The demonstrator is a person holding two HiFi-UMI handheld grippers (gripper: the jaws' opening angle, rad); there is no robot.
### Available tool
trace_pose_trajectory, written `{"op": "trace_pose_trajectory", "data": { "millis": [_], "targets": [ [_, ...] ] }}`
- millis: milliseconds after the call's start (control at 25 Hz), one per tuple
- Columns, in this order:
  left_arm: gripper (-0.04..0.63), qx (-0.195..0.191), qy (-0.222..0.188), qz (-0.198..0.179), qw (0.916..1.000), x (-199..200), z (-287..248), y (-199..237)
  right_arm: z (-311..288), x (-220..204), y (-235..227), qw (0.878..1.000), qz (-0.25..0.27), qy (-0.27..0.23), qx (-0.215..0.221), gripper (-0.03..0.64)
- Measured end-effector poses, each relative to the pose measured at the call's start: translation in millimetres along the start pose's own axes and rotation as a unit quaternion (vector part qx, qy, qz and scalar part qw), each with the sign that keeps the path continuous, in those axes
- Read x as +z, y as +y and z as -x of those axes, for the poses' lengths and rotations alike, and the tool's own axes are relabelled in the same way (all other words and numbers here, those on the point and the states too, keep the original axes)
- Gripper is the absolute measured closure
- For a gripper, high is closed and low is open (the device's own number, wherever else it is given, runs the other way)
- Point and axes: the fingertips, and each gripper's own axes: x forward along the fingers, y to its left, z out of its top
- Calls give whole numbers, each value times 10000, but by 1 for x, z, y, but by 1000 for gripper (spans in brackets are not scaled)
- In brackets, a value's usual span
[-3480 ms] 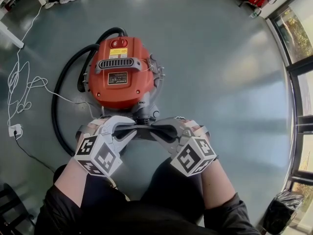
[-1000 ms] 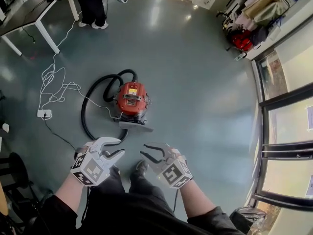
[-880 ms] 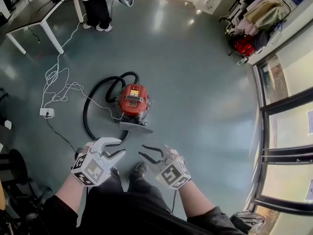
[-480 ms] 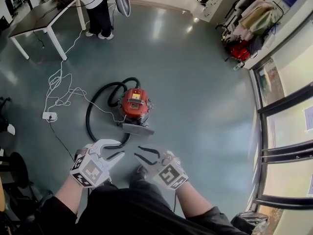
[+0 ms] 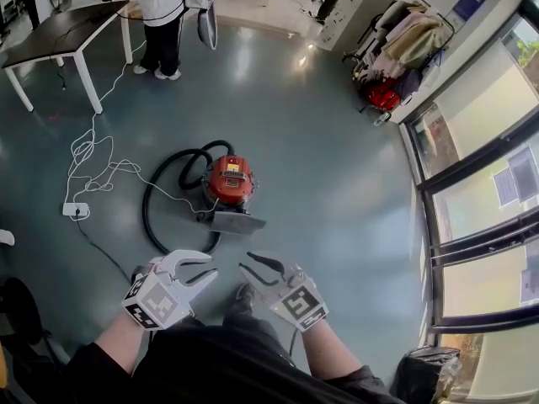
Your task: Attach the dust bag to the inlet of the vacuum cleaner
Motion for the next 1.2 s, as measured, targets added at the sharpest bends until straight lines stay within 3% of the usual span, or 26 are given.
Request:
{"op": "trace_pose_trajectory", "data": {
  "millis": [280,520,720,880,1040,1200],
  "targets": [
    [502,-55,-282,-90,9995,16,19,-35,17,27,35,9978,-438,-507,-11,517],
    [512,31,-750,420,9963,44,11,-79,62,25,55,9956,-285,-846,283,529],
    [543,392,-652,632,9951,50,-2,-109,107,12,67,9910,-417,-1129,583,579],
    [549,331,-717,623,9949,67,-2,-137,133,15,83,9903,-346,-1162,673,584],
    [577,217,-904,661,9935,71,0,-149,142,24,97,9896,-359,-1277,551,621],
    [578,91,-1171,718,9905,74,15,-153,139,41,107,9835,-794,-1585,364,623]
  ]
}}
